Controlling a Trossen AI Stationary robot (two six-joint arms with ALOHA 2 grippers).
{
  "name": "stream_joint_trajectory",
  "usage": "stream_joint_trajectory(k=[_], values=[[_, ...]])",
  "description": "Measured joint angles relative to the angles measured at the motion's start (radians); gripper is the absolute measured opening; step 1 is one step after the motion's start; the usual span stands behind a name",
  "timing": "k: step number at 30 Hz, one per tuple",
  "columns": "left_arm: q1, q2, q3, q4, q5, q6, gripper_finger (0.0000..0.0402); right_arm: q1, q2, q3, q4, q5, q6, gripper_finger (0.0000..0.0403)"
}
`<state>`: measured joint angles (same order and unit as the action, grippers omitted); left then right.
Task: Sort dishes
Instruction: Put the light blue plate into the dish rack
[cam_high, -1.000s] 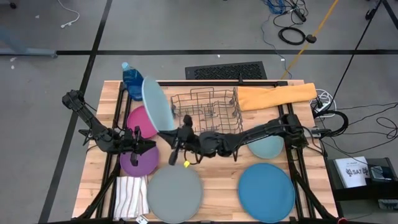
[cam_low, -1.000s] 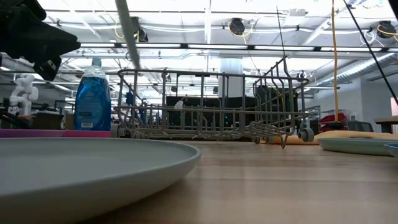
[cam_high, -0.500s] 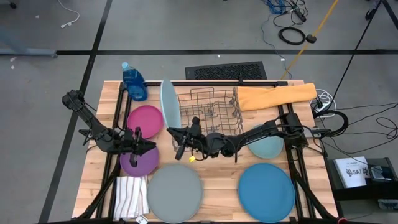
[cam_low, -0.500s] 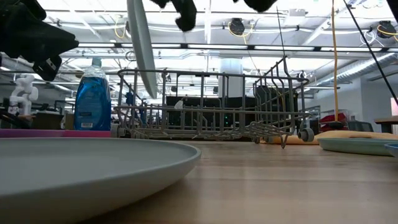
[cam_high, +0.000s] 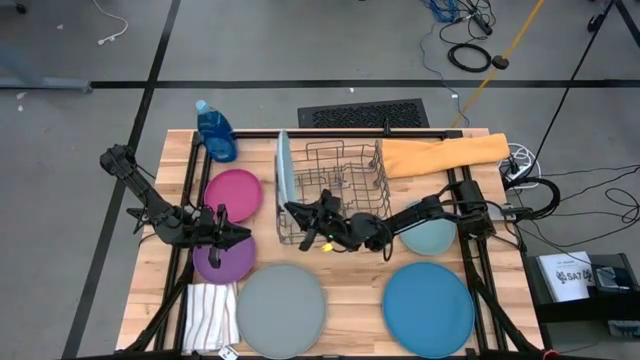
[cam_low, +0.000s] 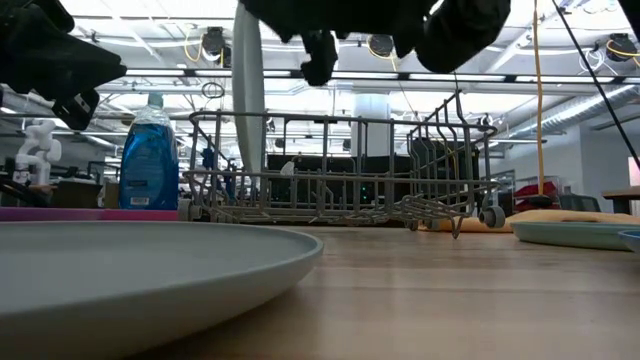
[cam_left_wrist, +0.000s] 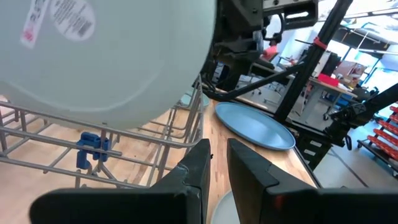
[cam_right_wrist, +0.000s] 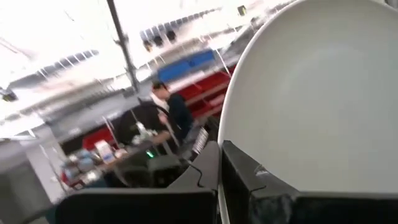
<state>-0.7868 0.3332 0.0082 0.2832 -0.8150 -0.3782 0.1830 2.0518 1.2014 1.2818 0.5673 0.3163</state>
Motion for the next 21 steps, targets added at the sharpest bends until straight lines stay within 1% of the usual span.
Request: stream_joint_trajectory(k=[3, 5, 8, 11, 15, 21], values=[[0.0, 0.0, 0.0, 0.0, -0.001, 0.0, 0.0055, 0.0, 0.0, 0.0, 0.041, -0.036, -0.014, 0.0], [0.0, 0.0, 0.0, 0.0, -0.005, 0.001, 0.0055, 0.0, 0.0, 0.0, 0.038, -0.046, -0.009, 0.0], [0.0, 0.0, 0.0, 0.0, -0.008, 0.001, 0.0055, 0.0, 0.0, 0.0, -0.006, -0.043, 0.011, 0.0], [0.0, 0.0, 0.0, 0.0, -0.009, 0.01, 0.0055, 0.0, 0.001, 0.0, -0.055, -0.014, 0.02, 0.0], [0.0, 0.0, 0.0, 0.001, -0.012, 0.02, 0.0055, -0.001, 0.002, 0.0, -0.071, -0.014, 0.032, 0.0], [0.0, 0.0, 0.0, 0.001, -0.02, 0.021, 0.0055, -0.008, 0.003, 0.0, -0.207, 0.012, 0.072, 0.0]])
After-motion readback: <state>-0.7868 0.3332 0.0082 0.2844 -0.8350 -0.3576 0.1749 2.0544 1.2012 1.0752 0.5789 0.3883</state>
